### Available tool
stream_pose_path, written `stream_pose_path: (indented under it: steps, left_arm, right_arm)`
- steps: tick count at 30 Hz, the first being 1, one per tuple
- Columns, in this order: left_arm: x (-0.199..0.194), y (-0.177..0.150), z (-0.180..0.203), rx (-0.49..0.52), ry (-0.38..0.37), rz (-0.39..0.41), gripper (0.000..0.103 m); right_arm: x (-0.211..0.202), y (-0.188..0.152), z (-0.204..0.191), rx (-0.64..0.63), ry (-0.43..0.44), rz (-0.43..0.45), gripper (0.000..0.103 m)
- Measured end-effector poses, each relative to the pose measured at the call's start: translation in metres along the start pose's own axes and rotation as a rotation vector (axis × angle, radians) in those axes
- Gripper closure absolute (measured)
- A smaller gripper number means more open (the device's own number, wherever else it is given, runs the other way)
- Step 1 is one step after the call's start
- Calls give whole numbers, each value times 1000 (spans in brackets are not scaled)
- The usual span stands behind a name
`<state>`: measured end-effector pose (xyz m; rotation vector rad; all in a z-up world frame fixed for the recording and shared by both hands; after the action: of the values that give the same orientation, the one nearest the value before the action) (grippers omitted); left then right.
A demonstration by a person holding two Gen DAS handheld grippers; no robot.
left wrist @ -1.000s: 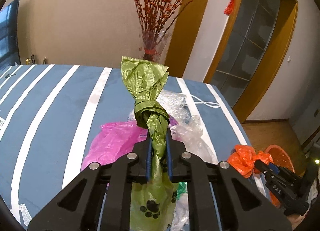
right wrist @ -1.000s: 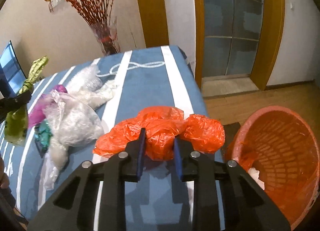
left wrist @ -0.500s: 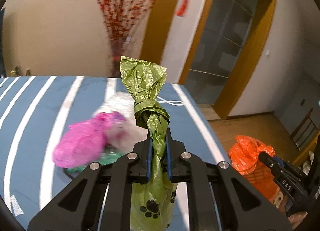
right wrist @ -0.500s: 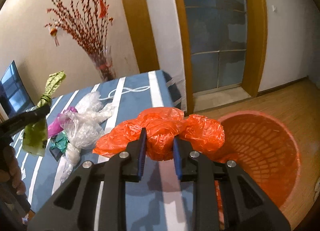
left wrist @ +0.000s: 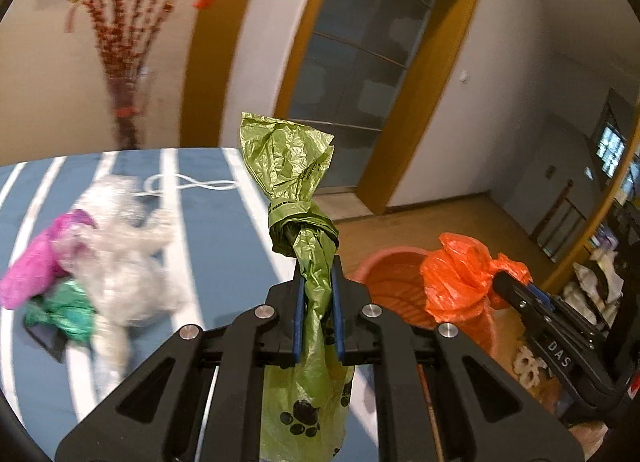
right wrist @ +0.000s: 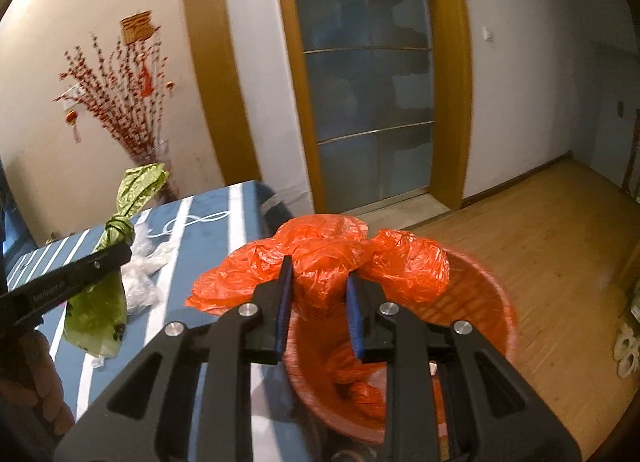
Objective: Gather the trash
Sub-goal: 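Carry the green paw-print bag in the left tool while the right tool drops the red bag into the wastebasket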
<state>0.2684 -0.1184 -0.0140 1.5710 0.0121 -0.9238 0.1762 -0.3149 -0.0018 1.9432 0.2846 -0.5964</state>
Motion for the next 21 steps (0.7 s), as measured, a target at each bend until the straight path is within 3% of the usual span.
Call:
stream_pose_path:
  steps: [10, 21]
  left_arm:
    - [39, -4, 63, 48, -123, -37, 92]
    - [70, -14, 108, 92, -207, -88, 92]
  right_arm:
    - [-2, 8, 56, 54, -80, 26, 78]
    - [11, 10, 96, 136, -100, 25, 78]
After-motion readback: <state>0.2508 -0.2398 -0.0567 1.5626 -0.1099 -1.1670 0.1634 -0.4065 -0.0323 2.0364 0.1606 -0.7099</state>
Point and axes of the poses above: each gripper's, at about its wrist camera, not at the fingertips, and x roughly the way its jaws point, z to its right, y to its top, the point moved 10 cm from there along x, roughly the way its jaws point, and after that the axes turned 15 degrees about x, right-handed, at the moved point
